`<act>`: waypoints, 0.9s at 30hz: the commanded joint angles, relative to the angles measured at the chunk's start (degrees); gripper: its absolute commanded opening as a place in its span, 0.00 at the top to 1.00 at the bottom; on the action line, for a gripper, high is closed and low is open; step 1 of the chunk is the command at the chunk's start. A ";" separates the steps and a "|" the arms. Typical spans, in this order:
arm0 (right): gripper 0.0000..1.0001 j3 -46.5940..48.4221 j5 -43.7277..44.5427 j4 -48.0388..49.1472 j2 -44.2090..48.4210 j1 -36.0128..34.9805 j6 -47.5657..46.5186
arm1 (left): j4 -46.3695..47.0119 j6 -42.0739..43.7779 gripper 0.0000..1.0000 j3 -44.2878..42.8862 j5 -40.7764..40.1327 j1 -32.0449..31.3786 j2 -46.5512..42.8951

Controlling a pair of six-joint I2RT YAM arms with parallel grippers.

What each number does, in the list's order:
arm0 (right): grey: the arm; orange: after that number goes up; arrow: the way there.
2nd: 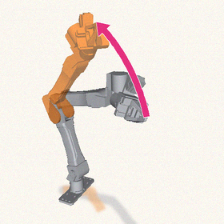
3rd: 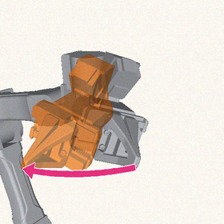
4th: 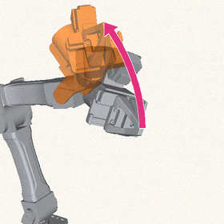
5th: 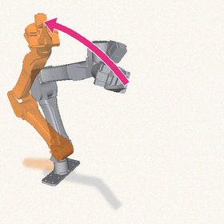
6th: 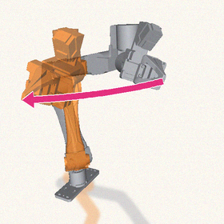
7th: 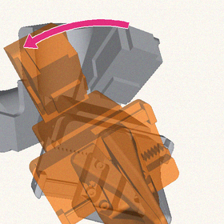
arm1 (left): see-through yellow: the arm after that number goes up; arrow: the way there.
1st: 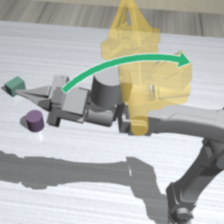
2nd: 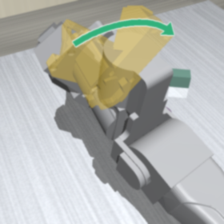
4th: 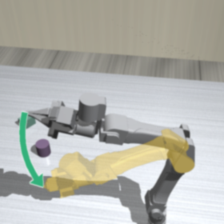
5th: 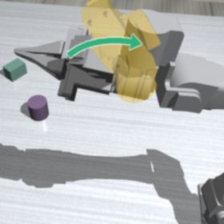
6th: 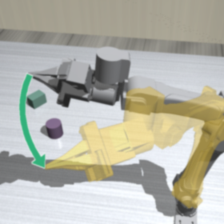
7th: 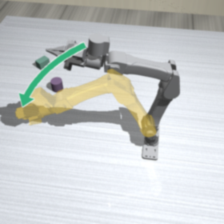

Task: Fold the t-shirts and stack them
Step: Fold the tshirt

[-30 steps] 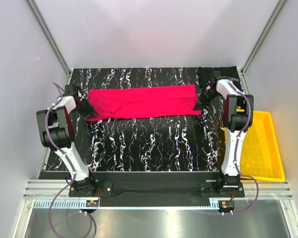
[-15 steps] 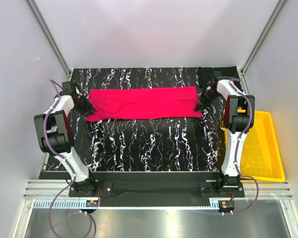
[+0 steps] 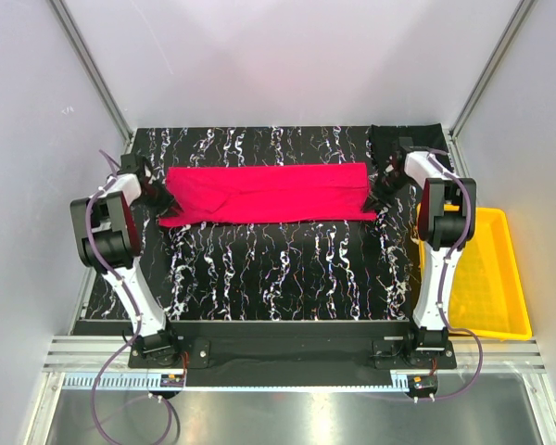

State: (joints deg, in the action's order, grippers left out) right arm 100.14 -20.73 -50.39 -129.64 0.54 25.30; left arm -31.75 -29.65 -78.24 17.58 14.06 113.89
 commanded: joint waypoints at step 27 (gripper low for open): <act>0.73 -1.35 3.68 -3.75 8.71 -0.18 -2.98 | -3.50 2.32 0.68 -0.43 2.01 -4.75 -10.97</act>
State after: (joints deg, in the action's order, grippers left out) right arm 98.04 -16.64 -53.04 -123.96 0.38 22.20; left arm -35.42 -26.41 -78.26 17.52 10.31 104.92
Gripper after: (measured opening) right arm 0.272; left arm 0.319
